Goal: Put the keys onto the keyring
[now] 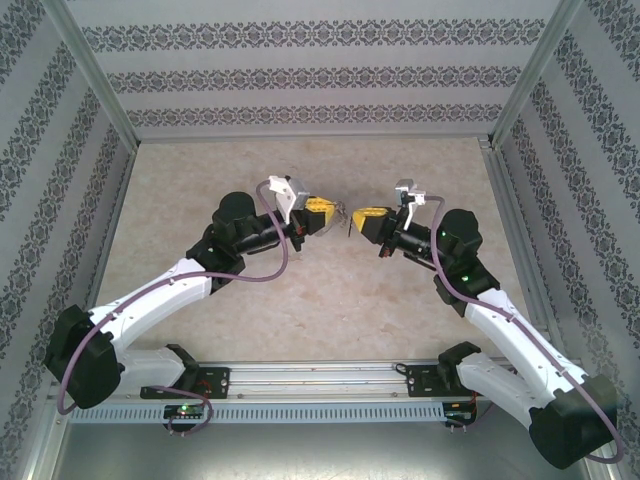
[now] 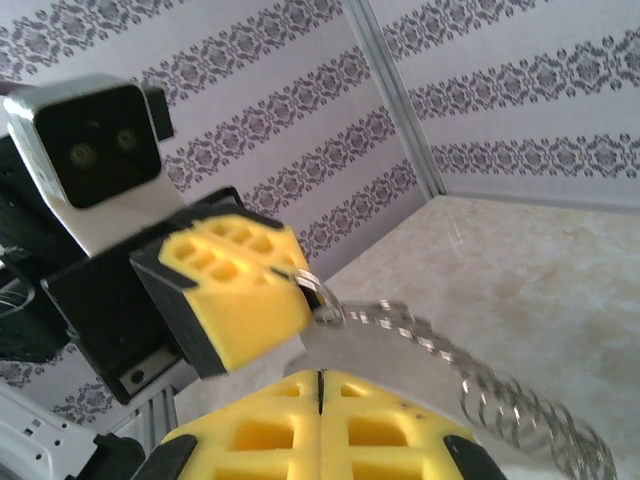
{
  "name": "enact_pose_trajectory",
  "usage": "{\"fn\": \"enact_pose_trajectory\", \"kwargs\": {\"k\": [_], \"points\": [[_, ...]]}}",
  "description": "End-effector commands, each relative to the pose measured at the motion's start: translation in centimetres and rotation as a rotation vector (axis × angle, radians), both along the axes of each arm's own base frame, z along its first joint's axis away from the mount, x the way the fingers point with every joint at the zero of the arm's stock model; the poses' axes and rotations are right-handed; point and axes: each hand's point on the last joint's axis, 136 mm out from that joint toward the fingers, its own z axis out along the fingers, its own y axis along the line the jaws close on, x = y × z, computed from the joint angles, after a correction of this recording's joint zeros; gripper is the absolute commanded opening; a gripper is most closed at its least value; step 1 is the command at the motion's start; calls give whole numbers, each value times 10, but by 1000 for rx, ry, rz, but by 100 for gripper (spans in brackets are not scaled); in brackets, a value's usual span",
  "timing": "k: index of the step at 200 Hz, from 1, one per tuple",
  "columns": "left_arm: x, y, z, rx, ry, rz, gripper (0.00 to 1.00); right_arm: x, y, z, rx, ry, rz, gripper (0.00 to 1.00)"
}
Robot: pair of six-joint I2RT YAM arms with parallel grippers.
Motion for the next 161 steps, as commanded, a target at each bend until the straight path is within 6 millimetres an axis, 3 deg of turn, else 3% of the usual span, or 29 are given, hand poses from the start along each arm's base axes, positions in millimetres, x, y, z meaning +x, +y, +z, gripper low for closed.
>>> {"fn": "enact_pose_trajectory", "kwargs": {"k": [1, 98, 161], "points": [[-5, -6, 16, 13, -72, -17, 0, -14, 4, 34, 47, -94, 44, 0], [-17, -11, 17, 52, -107, -39, 0, -15, 23, 31, -6, -95, 78, 0], [-19, -8, 19, 57, -120, -26, 0, -15, 15, 16, -65, -79, 27, 0]]}}
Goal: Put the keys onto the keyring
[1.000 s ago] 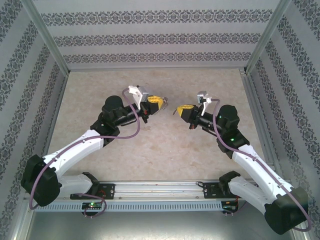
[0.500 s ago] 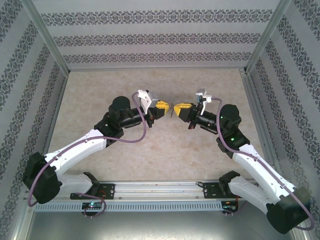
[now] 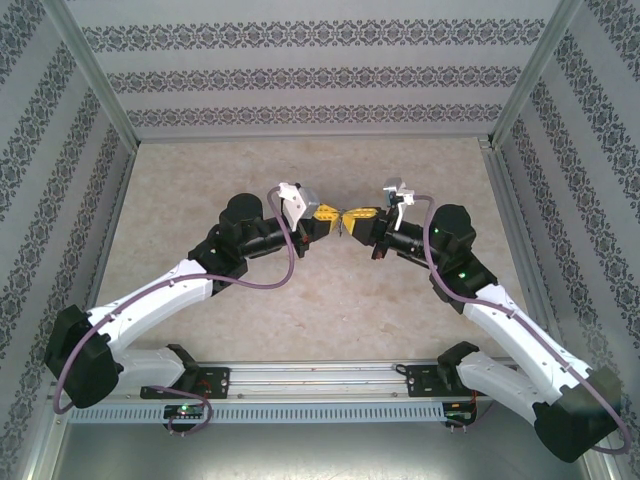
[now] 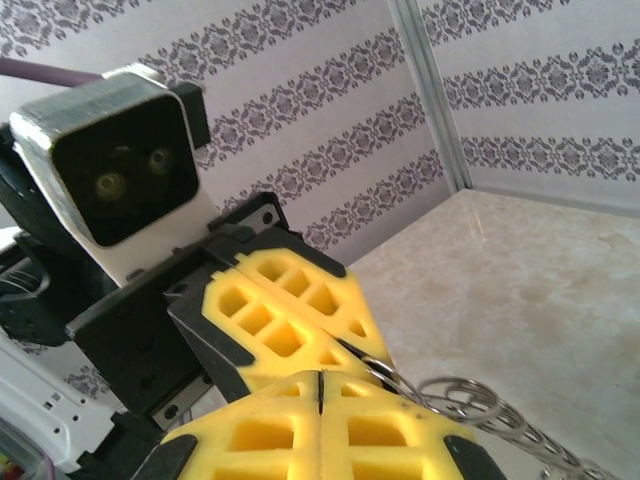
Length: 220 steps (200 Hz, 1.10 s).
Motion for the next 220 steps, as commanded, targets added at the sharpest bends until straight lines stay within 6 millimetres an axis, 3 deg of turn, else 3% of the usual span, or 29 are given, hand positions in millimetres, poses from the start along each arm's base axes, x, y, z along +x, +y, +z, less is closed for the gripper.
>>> {"fn": "enact_pose_trajectory", "kwargs": {"k": [1, 220], "points": [[-9, 0, 27, -27, -75, -12, 0, -4, -5, 10, -17, -55, -29, 0], [-19, -5, 29, -27, -82, -49, 0, 0, 0, 23, -36, -99, -43, 0]]}}
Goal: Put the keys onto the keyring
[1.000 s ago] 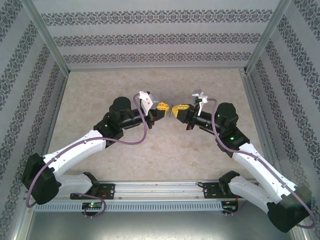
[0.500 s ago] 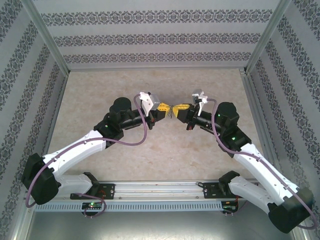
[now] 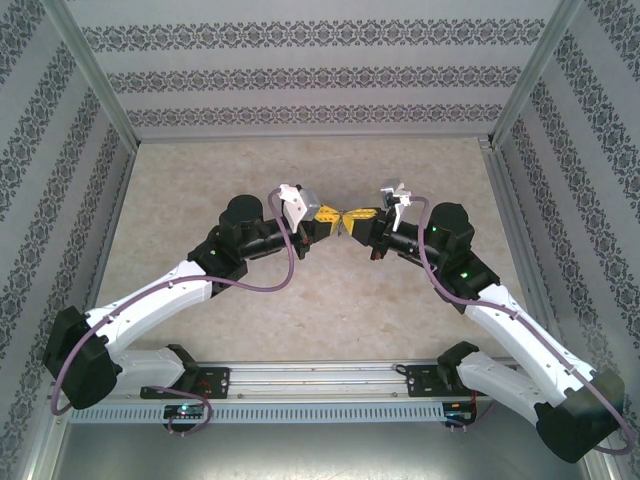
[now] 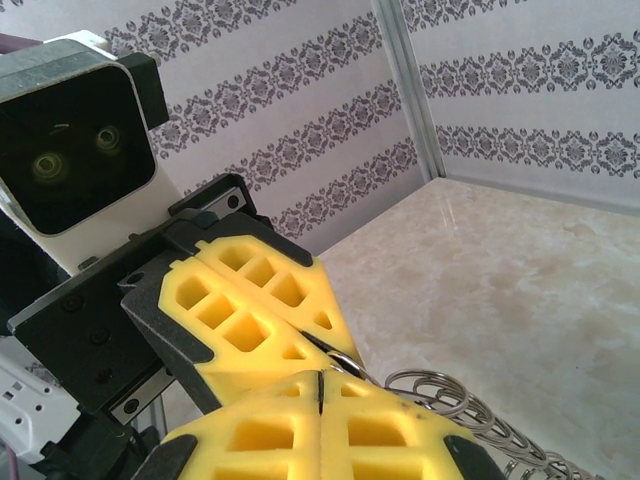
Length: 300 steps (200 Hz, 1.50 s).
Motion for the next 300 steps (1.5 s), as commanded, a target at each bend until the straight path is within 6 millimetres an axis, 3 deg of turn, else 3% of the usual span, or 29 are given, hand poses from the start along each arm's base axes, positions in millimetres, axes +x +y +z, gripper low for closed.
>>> {"fn": "enact_pose_trajectory", "kwargs": {"k": [1, 66, 145, 226, 300], "points": [[-15, -3, 27, -32, -66, -40, 0, -2, 0, 26, 22, -83, -5, 0], [-20, -1, 31, -31, -81, -50, 0, 1, 0, 22, -19, -81, -16, 0], [-20, -2, 34, -36, -88, -48, 0, 6, -1, -2, -81, -51, -49, 0], [-26, -3, 41, -73, -90, -68, 0, 30, -32, -14, -85, -20, -211, 0], [-20, -7, 40, -102, -57, -63, 0, 21, -25, -15, -34, 1, -133, 0]]}}
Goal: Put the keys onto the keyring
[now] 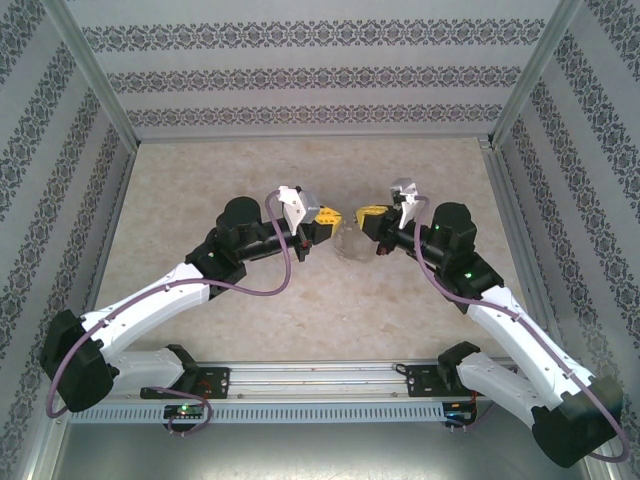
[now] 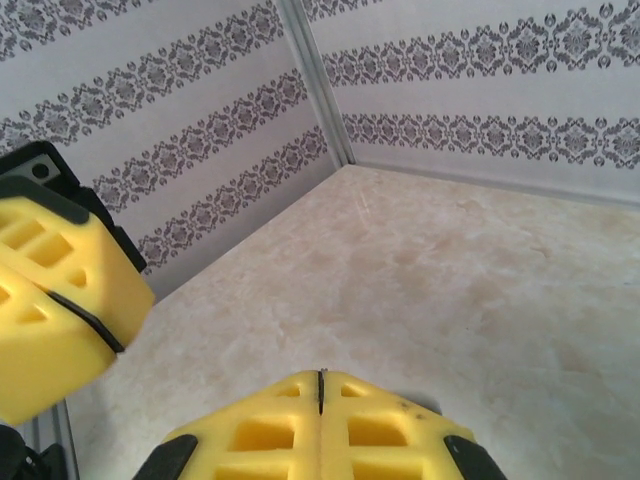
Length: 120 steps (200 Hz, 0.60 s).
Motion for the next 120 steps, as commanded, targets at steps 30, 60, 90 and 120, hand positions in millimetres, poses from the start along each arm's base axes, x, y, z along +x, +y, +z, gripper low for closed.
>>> {"fn": "enact_pose_trajectory", "kwargs": {"k": [30, 60, 90, 120], "points": [[-7, -4, 26, -87, -28, -28, 0, -3, 3, 10, 46, -18, 27, 0], [-5, -1, 23, -95, -17, -6, 0, -1, 1, 10, 44, -15, 12, 0], [-2, 4, 21, -96, -11, 37, 2, 2, 2, 11, 47, -7, 10, 0], [4, 12, 15, -83, 10, 99, 21, 2, 6, 13, 54, -2, 28, 0]]}}
